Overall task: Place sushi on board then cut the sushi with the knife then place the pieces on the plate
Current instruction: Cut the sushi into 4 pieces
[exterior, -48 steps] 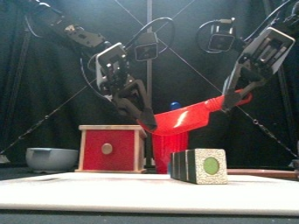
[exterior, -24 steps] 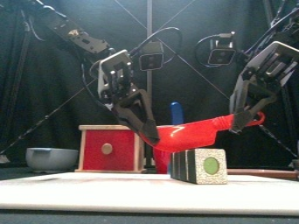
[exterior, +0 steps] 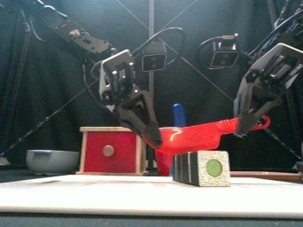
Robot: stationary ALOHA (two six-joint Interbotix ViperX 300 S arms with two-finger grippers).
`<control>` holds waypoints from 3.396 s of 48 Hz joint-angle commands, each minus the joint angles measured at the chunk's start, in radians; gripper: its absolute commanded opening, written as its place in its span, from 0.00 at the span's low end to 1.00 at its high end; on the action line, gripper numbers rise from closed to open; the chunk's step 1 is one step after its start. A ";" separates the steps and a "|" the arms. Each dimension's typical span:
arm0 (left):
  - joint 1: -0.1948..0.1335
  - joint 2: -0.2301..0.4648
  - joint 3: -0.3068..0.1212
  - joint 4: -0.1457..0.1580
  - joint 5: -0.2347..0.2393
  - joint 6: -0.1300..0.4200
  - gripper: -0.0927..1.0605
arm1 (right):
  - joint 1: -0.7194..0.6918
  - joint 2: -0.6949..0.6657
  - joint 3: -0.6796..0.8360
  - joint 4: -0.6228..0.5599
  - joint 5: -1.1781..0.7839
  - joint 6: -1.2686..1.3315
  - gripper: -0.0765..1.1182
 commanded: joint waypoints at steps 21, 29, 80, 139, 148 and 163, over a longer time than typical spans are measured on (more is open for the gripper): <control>0.002 -0.002 -0.028 0.000 -0.003 -0.002 0.46 | -0.009 -0.002 -0.008 0.000 -0.003 0.002 0.37; 0.002 0.006 -0.028 0.002 -0.005 -0.002 0.46 | -0.015 0.023 -0.008 0.000 -0.003 0.002 0.37; 0.067 0.061 -0.029 0.098 -0.006 0.000 0.46 | -0.087 0.126 0.003 -0.014 -0.057 0.002 0.37; -0.012 -0.021 -0.095 0.015 0.127 -0.005 0.46 | 0.077 -0.028 -0.040 0.115 0.038 0.006 0.37; -0.020 0.006 -0.104 -0.003 0.121 -0.005 0.46 | 0.080 -0.026 -0.031 0.118 0.038 0.005 0.37; -0.005 0.012 -0.103 0.011 0.101 -0.003 0.46 | 0.066 -0.025 -0.025 0.095 0.038 0.005 0.37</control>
